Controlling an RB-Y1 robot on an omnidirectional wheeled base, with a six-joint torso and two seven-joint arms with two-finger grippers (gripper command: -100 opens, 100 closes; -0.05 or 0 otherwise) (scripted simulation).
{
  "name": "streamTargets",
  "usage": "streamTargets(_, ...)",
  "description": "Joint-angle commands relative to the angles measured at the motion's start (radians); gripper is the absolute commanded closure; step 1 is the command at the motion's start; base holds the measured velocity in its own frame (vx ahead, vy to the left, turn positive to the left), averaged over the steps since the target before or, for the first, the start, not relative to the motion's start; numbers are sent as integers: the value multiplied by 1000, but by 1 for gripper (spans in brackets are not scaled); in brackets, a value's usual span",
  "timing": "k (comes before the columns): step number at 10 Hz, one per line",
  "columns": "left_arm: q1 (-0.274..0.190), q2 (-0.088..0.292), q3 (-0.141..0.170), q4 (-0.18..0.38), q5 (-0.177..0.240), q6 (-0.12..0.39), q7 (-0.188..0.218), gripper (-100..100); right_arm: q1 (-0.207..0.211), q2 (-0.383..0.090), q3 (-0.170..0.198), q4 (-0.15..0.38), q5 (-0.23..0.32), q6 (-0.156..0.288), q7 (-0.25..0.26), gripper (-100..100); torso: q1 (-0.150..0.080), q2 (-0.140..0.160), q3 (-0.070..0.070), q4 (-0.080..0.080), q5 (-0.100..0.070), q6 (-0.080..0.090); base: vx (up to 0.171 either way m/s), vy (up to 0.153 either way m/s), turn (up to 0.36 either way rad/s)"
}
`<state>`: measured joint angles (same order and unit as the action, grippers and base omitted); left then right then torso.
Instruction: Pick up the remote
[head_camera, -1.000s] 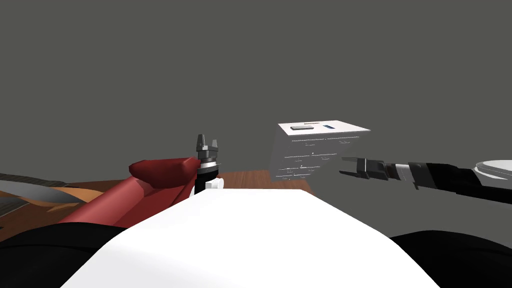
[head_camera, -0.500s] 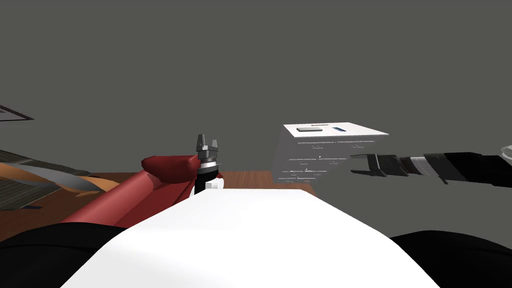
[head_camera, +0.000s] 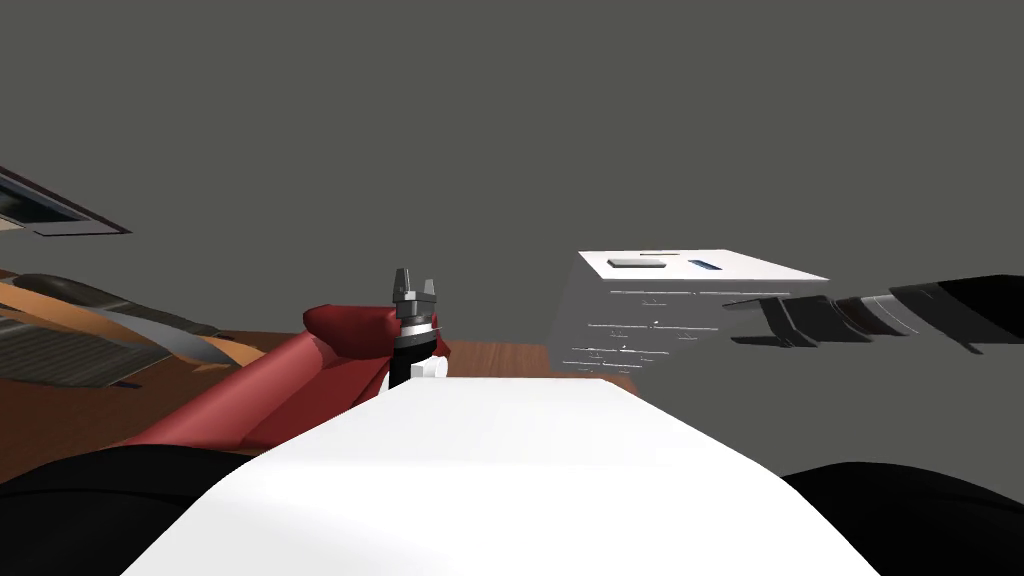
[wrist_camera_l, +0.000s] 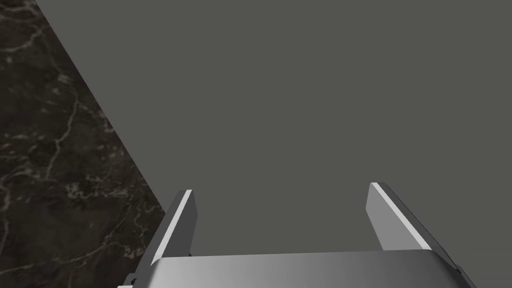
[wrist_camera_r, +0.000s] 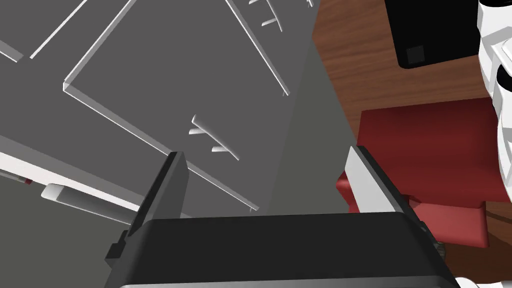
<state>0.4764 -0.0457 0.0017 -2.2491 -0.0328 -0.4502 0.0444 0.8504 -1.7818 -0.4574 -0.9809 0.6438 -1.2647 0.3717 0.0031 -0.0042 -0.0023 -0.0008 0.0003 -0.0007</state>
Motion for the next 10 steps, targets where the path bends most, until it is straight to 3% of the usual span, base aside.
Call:
streamTargets(1,0,0,0,0,0,0,0,0,-1,-50,9,50,-2,-26,10,-100,0,0,0,0,0,0,51,28,95)
streamTargets(2,0,0,0,0,0,0,0,0,-1,-56,9,62,-2,-26,10,-100,0,0,0,0,0,1,25,13,-21)
streamTargets(3,0,0,0,0,0,0,0,0,19,-93,-5,97,14,-68,21,-100,-1,2,1,1,0,1,39,24,150)
streamTargets(4,0,0,0,0,0,0,0,0,19,-111,-5,121,14,-68,21,-100,0,1,1,0,0,0,45,18,123)
streamTargets(7,0,0,0,0,0,0,0,0,63,-190,-28,198,42,-147,41,-100,-1,-1,-1,0,0,1,75,15,149)
streamTargets(9,0,0,0,0,0,0,0,0,63,-205,-28,225,42,-147,41,-100,-1,-1,-1,0,-1,1,49,5,51)
streamTargets(10,0,0,0,0,0,0,0,0,86,-241,-35,256,54,-183,50,-100,-1,1,1,0,-1,2,61,18,161)
